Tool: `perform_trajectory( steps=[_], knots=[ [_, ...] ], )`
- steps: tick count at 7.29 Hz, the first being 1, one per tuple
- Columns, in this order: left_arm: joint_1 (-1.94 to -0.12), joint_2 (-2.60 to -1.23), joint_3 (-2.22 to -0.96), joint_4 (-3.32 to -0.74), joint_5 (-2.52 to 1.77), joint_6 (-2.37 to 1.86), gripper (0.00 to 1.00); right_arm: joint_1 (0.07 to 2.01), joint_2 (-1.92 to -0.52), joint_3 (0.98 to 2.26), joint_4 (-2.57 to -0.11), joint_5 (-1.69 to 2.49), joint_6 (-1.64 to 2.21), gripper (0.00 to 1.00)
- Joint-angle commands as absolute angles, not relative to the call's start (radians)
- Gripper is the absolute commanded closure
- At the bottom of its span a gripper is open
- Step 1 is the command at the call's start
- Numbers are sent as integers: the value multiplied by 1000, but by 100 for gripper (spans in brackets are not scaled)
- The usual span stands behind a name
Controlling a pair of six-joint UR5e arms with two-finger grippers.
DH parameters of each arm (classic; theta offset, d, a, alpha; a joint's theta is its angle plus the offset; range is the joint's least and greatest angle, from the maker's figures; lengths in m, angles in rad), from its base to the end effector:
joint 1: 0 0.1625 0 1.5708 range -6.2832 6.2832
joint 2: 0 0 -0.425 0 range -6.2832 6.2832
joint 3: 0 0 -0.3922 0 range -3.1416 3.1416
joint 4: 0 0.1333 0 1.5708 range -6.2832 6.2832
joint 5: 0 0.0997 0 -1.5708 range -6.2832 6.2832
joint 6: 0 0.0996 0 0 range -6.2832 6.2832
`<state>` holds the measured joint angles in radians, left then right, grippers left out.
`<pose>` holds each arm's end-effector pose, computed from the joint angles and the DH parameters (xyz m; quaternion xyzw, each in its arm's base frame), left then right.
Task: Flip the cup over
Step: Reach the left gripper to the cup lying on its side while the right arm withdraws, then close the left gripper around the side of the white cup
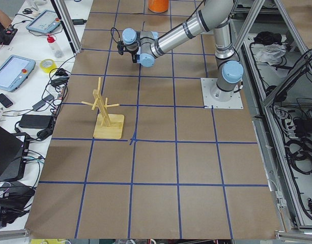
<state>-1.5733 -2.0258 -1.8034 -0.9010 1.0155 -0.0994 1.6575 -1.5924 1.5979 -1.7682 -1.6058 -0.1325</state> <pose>-0.1873 -0.5876 0.2089 0.0490 -0.9604 -0.0225 0.2733 0.1726 -0.4867 0.5065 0.1072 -0.9895 0.0954 0.0196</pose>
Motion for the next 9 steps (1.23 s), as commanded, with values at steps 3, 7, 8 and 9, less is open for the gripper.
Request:
perform_trajectory(
  steps=[3,7,8,9],
  knots=[
    [-1597,-2049,-1809,-902,950,-138,12,1609,-1609,1597,-1738,-1546,-94,0],
    [-1597,-2046,-1792,-891,960,-260,100,1563,-1620,1591,-1735,-1577,-81,0],
    [-1595,-2037,-1758,-897,965,-299,100,1562,-1620,1589,-1735,-1572,-83,0],
    [-1597,-2033,-1718,-903,986,-333,100,1563,-1620,1589,-1738,-1572,-83,0]
  ],
)
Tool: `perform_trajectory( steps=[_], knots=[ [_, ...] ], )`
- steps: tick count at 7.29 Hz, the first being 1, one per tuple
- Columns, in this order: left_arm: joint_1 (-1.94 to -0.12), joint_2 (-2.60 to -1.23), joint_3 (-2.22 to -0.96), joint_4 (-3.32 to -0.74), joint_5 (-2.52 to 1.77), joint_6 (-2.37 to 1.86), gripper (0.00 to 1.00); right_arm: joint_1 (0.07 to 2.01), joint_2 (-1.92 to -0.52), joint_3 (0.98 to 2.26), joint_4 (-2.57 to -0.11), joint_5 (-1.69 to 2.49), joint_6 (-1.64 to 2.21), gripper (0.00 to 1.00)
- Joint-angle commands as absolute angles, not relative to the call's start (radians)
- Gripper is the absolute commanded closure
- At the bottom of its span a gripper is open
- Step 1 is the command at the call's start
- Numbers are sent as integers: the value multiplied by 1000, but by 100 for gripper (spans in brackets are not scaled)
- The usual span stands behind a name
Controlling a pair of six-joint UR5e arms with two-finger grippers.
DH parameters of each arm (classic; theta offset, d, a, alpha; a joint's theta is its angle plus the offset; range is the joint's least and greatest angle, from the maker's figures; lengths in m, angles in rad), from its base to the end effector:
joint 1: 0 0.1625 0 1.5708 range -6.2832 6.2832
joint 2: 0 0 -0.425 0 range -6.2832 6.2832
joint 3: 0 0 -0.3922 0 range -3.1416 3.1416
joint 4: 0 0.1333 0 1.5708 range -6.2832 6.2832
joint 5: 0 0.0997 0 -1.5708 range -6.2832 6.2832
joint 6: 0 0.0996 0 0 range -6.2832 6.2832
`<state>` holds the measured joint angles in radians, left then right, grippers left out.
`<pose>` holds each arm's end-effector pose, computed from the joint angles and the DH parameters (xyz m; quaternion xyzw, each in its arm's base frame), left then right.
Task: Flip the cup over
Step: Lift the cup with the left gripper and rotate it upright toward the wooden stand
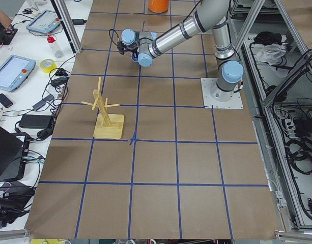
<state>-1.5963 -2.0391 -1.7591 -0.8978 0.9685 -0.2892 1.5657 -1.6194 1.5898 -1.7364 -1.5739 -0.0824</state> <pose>-0.2051 -0.5985 0.2219 0.1231 -0.9470 -0.0388 0.2942 0.1305 -0.4892 0.5202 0.0383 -0.9945 0.0973 0.0058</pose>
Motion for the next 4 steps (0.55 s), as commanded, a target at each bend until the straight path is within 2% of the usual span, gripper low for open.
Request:
perform_trajectory(
  steps=[1,4],
  knots=[
    [-1597,-2031,-1692,-907,1015,-336,100,1563,-1620,1586,-1740,-1571,-83,0],
    [-1598,-1988,-1665,-907,1210,-360,100,1563,-1620,1592,-1738,-1572,-83,0]
  ],
)
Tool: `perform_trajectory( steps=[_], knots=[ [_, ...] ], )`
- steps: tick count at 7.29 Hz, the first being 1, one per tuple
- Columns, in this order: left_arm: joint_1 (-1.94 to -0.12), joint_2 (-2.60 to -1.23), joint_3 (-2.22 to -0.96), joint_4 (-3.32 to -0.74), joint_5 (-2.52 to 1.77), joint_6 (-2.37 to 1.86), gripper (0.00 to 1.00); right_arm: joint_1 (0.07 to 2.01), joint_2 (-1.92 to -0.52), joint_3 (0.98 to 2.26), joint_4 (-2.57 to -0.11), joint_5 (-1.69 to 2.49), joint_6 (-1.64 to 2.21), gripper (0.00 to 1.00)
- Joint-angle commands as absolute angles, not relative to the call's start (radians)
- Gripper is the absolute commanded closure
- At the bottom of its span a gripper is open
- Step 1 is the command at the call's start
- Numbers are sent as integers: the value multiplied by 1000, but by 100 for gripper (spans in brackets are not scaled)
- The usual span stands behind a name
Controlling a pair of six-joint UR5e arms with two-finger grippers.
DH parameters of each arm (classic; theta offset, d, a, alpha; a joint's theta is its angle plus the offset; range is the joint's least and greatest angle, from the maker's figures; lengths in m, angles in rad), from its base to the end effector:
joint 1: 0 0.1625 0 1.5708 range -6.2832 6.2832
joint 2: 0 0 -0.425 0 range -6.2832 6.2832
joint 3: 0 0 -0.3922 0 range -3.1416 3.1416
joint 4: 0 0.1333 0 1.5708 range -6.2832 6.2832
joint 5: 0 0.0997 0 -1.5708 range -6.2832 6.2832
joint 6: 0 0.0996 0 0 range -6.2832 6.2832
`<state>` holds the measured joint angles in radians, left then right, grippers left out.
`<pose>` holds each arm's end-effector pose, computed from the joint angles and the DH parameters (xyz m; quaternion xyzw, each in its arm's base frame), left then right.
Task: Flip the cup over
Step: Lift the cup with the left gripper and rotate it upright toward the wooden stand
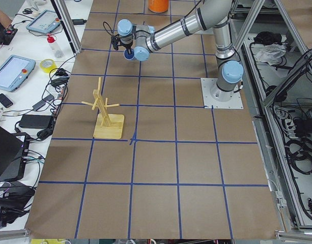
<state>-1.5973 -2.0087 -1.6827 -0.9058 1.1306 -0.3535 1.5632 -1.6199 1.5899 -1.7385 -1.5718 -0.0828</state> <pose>-0.1922 -0.6191 0.2644 0.1462 -0.9633 0.0140 0.2246 0.1295 -0.4895 0.5207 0.0374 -0.9944 0.0986 0.0050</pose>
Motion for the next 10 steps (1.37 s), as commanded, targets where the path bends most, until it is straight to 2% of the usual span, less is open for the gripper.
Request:
perform_trajectory(
  steps=[1,2,4,10],
  knots=[
    [-1597,-1976,-1611,-905,1349,-347,100,1563,-1620,1592,-1738,-1574,-83,0],
    [-1597,-1976,-1561,-905,1447,-268,100,1565,-1620,1594,-1735,-1574,-83,0],
    [-1547,-1996,-1559,-893,1526,-36,100,1563,-1620,1595,-1735,-1574,-81,0],
    [-1451,-2063,-1569,-879,1597,115,100,1565,-1620,1595,-1736,-1574,-83,0]
  ],
)
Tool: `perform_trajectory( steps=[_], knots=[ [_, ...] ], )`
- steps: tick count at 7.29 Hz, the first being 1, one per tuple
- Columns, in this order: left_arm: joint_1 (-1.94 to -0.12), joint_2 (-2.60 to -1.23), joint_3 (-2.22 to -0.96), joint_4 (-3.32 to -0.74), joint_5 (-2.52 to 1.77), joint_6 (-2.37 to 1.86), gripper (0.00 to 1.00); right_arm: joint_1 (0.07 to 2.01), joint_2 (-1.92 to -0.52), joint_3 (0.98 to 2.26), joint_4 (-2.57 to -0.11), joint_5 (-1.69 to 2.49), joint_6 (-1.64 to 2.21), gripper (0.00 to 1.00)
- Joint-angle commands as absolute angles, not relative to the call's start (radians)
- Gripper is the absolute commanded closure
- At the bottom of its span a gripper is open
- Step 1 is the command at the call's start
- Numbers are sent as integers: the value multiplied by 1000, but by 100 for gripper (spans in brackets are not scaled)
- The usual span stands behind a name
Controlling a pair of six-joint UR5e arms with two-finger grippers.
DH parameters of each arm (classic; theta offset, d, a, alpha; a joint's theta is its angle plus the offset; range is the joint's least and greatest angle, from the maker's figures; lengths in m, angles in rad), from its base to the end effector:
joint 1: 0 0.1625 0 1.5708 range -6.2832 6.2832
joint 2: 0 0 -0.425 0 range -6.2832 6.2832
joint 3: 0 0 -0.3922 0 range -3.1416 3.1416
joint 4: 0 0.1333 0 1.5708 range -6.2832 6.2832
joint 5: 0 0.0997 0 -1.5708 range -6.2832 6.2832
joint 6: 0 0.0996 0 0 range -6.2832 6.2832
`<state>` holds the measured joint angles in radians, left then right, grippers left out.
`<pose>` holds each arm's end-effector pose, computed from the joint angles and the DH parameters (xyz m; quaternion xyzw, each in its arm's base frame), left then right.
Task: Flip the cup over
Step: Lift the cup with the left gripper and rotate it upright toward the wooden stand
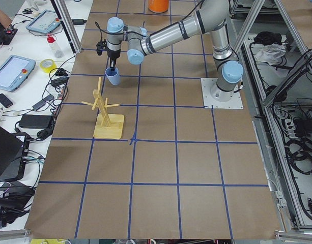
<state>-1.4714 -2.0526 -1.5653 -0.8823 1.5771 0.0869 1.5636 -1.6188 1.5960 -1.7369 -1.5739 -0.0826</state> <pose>-0.0661 -0.6738 0.2829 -0.0065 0.9944 -0.1051 0.0130 0.1295 -0.4893 0.5168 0.0374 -0.9948 0.0941 0.0058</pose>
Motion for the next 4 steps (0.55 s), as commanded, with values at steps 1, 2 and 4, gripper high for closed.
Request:
perform_trajectory(
  steps=[1,2,4],
  knots=[
    [-1451,-2065,-1574,-879,1598,103,100,1566,-1620,1597,-1736,-1575,-80,0],
    [-1451,-2069,-1583,-879,1598,100,100,1565,-1620,1597,-1735,-1575,-81,0],
    [-1451,-2071,-1591,-879,1598,109,77,1566,-1618,1597,-1735,-1575,-80,0]
  ],
)
